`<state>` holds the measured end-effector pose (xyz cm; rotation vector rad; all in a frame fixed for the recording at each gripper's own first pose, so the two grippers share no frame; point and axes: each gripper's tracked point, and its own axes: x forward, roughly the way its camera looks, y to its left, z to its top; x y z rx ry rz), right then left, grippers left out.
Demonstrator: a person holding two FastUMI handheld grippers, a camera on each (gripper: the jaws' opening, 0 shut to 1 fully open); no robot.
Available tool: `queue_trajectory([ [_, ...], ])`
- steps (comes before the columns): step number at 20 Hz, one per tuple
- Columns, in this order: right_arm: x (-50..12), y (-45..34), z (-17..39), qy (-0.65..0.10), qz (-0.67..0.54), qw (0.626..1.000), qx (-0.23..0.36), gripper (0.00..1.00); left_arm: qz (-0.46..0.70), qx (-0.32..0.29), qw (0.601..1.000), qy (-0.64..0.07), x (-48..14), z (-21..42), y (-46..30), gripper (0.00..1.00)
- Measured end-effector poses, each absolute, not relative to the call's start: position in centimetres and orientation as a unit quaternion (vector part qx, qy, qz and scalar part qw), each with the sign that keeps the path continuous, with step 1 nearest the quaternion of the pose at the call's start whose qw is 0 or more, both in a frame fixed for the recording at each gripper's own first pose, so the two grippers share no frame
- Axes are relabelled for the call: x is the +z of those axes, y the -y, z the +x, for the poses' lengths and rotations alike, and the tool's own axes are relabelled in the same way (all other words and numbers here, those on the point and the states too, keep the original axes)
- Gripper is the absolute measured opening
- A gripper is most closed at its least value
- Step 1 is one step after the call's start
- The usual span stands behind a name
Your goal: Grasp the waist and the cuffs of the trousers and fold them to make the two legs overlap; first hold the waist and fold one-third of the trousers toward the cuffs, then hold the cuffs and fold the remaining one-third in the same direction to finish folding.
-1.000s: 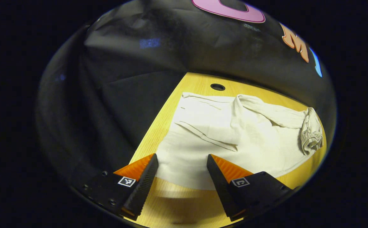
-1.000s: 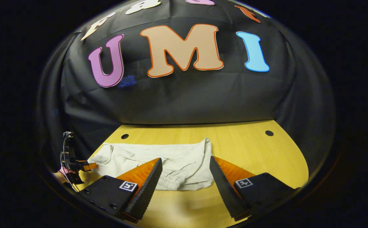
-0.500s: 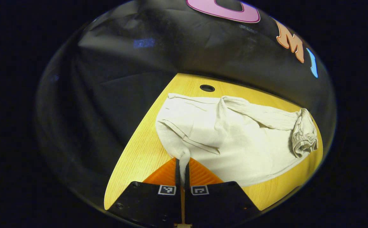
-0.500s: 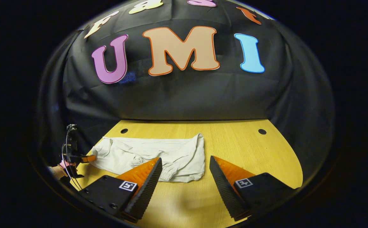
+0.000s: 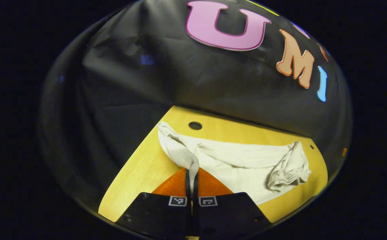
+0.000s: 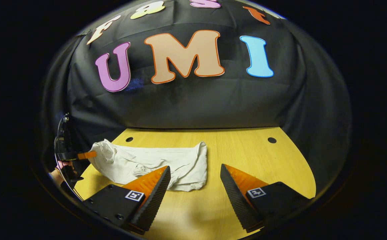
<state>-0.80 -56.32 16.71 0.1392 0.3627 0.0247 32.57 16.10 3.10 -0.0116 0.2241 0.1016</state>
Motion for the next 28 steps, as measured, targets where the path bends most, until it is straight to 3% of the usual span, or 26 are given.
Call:
queue_trajectory([
  [1,16.7,57.2,-0.8,-0.178,0.071,0.981,0.013,0.92,-0.003,0.039,0.994,-0.1,4.3,32.8,-14.1,0.0],
  [2,16.7,58.0,-1.0,-0.176,0.073,0.982,0.012,0.96,0.002,0.027,0.996,-0.088,5.4,32.9,-12.1,0.0],
  [11,16.0,66.0,-3.1,-0.169,0.068,0.983,0.002,0.96,0.054,-0.094,0.993,-0.053,9.7,34.9,7.7,0.0],
  [17,15.3,68.3,-4.4,-0.167,0.071,0.983,0.002,0.96,0.072,-0.135,0.982,-0.115,2.2,36.5,17.5,0.0],
  [18,15.2,68.5,-4.8,-0.168,0.071,0.983,0.002,0.92,0.069,-0.136,0.98,-0.129,0.7,36.7,18.4,0.0],
  [20,15.0,68.8,-5.5,-0.17,0.071,0.983,0.0,0.96,0.054,-0.144,0.976,-0.154,-2.3,37.0,20.4,0.01],
  [23,15.0,68.6,-6.4,-0.168,0.082,0.982,0.0,0.92,0.034,-0.175,0.963,-0.201,-7.0,36.3,22.4,0.09],
  [25,14.9,68.0,-6.6,-0.167,0.081,0.983,0.002,0.96,-0.003,-0.214,0.954,-0.21,-7.5,34.5,23.8,0.51],
  [26,15.0,67.4,-6.7,-0.166,0.08,0.983,0.007,0.96,-0.019,-0.227,0.95,-0.214,-7.4,33.5,24.1,0.56],
  [28,15.0,65.8,-6.7,-0.167,0.086,0.982,0.021,0.92,-0.016,-0.224,0.951,-0.211,-7.1,31.8,22.7,0.79],
])
